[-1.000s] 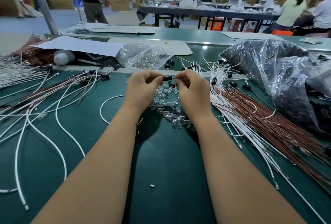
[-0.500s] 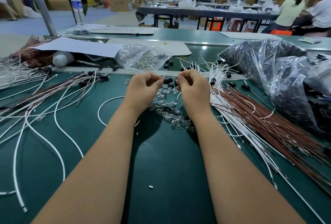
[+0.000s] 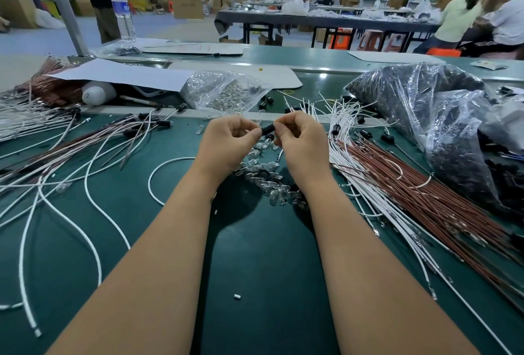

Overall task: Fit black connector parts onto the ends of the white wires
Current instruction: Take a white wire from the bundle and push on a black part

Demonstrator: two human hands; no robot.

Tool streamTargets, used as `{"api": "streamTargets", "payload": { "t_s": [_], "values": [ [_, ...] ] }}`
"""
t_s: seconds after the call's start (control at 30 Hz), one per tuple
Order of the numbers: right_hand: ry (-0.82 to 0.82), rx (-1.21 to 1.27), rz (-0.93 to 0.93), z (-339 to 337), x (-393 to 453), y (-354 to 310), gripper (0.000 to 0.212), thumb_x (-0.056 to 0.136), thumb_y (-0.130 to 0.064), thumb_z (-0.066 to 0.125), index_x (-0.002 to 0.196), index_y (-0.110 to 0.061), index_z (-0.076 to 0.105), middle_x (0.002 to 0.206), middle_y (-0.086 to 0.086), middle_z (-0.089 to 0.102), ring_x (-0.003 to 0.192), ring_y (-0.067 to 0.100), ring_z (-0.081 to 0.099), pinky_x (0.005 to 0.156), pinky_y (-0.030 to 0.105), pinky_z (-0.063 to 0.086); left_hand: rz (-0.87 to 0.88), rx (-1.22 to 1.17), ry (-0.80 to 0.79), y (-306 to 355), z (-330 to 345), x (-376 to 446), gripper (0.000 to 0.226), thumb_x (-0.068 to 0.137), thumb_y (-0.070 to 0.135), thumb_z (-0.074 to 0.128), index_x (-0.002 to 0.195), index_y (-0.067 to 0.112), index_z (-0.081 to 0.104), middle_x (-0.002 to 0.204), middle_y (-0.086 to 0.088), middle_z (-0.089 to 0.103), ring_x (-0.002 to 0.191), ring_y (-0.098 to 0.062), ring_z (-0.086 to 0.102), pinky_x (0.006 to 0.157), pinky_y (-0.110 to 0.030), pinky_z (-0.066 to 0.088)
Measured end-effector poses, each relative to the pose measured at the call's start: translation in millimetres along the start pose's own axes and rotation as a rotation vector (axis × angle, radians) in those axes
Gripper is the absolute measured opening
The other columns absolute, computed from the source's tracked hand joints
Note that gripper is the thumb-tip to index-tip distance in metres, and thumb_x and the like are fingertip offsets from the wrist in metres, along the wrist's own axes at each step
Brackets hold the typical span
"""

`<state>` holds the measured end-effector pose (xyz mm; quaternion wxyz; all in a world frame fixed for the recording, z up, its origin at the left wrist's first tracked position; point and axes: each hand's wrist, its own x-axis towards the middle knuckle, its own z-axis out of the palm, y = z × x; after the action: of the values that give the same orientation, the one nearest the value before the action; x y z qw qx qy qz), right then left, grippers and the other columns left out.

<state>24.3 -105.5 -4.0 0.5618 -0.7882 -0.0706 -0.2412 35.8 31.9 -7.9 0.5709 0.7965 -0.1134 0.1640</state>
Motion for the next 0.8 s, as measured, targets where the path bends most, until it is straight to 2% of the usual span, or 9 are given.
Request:
{"api": "streamTargets", "payload": {
  "t_s": [0.13, 0.2, 0.27, 0.33, 0.43, 0.53, 0.63, 0.73, 0.8],
  "values": [
    [-0.007, 0.112, 0.053, -1, 1, 0, 0.018, 0.094, -0.007, 0.057, 0.082, -0.02, 0.058, 0.076, 0.005, 0.066, 0.069, 0.018, 0.065, 0.071, 0.035, 0.057, 0.027, -0.031, 0.013, 0, -2, 1, 0.01, 0.084, 0.016, 0.073, 0.076, 0.021, 0.069, 0.057, -0.008, 0.051, 0.051, -0.012, 0.039, 0.048, -0.019, 0.032],
    [-0.058, 0.186, 0.088, 2, 0, -1, 0.015, 0.095, -0.01, 0.056, 0.086, -0.022, 0.059, 0.075, 0.007, 0.066, 0.065, 0.016, 0.064, 0.068, 0.037, 0.056, 0.036, -0.043, 0.022, 1, -1, 1, 0.013, 0.084, 0.014, 0.073, 0.075, 0.022, 0.069, 0.057, -0.021, 0.053, 0.055, -0.015, 0.041, 0.054, -0.024, 0.035],
    [-0.109, 0.203, 0.097, 4, 0, -1, 0.012, 0.095, -0.009, 0.058, 0.087, -0.02, 0.06, 0.073, 0.006, 0.065, 0.06, 0.011, 0.062, 0.061, 0.033, 0.056, 0.04, -0.063, 0.008, 3, 1, 0, 0.013, 0.084, 0.011, 0.072, 0.075, 0.021, 0.069, 0.07, -0.034, 0.061, 0.061, -0.018, 0.047, 0.062, -0.03, 0.04],
    [-0.121, 0.241, 0.119, 4, 0, -1, 0.013, 0.094, -0.004, 0.057, 0.087, -0.014, 0.06, 0.071, 0.007, 0.064, 0.057, 0.01, 0.06, 0.058, 0.026, 0.053, 0.035, -0.091, -0.007, 4, 2, 1, 0.015, 0.086, 0.008, 0.069, 0.077, 0.019, 0.07, 0.074, -0.023, 0.069, 0.064, -0.017, 0.057, 0.067, -0.03, 0.047],
    [-0.115, 0.336, 0.175, 3, 0, -4, 0.011, 0.095, -0.002, 0.054, 0.089, -0.009, 0.06, 0.071, 0.009, 0.064, 0.055, 0.013, 0.06, 0.059, 0.026, 0.055, 0.023, -0.158, -0.027, 5, 3, 2, 0.02, 0.087, 0.003, 0.065, 0.079, 0.02, 0.071, 0.068, 0.008, 0.072, 0.068, -0.003, 0.065, 0.069, -0.015, 0.052],
    [-0.11, 0.366, 0.216, 0, -1, -10, 0.011, 0.096, -0.003, 0.053, 0.09, -0.008, 0.06, 0.071, 0.01, 0.063, 0.052, 0.01, 0.059, 0.055, 0.024, 0.053, 0.038, -0.165, -0.008, 6, 4, 2, 0.018, 0.087, 0.004, 0.066, 0.079, 0.02, 0.071, 0.068, 0.004, 0.072, 0.066, -0.004, 0.064, 0.068, -0.016, 0.05],
    [-0.119, -0.058, 0.154, -12, 3, -14, 0.012, 0.097, -0.011, 0.052, 0.09, -0.014, 0.062, 0.074, 0.004, 0.065, 0.055, 0.012, 0.058, 0.055, 0.03, 0.051, 0.05, -0.09, 0.026, 4, 7, 0, 0.011, 0.086, 0.012, 0.07, 0.078, 0.019, 0.07, 0.059, -0.015, 0.055, 0.053, -0.014, 0.044, 0.054, -0.023, 0.037],
    [-0.131, -0.597, 0.152, -34, 8, -18, 0.018, 0.087, -0.008, 0.047, 0.092, -0.016, 0.062, 0.08, -0.001, 0.063, 0.068, 0.012, 0.057, 0.062, 0.03, 0.046, 0.032, -0.058, 0.065, 1, 6, 1, 0.009, 0.087, 0.018, 0.069, 0.078, 0.019, 0.07, 0.06, -0.009, 0.049, 0.052, -0.014, 0.036, 0.051, -0.021, 0.031],
    [-0.1, -0.854, 0.236, -49, 9, -19, 0.016, 0.082, -0.008, 0.047, 0.092, -0.013, 0.059, 0.089, 0.004, 0.064, 0.084, 0.022, 0.059, 0.073, 0.032, 0.044, 0.025, -0.054, 0.083, -2, 4, 2, 0.009, 0.088, 0.019, 0.068, 0.08, 0.018, 0.071, 0.057, -0.006, 0.044, 0.047, -0.01, 0.031, 0.046, -0.018, 0.028]
  ]
}}
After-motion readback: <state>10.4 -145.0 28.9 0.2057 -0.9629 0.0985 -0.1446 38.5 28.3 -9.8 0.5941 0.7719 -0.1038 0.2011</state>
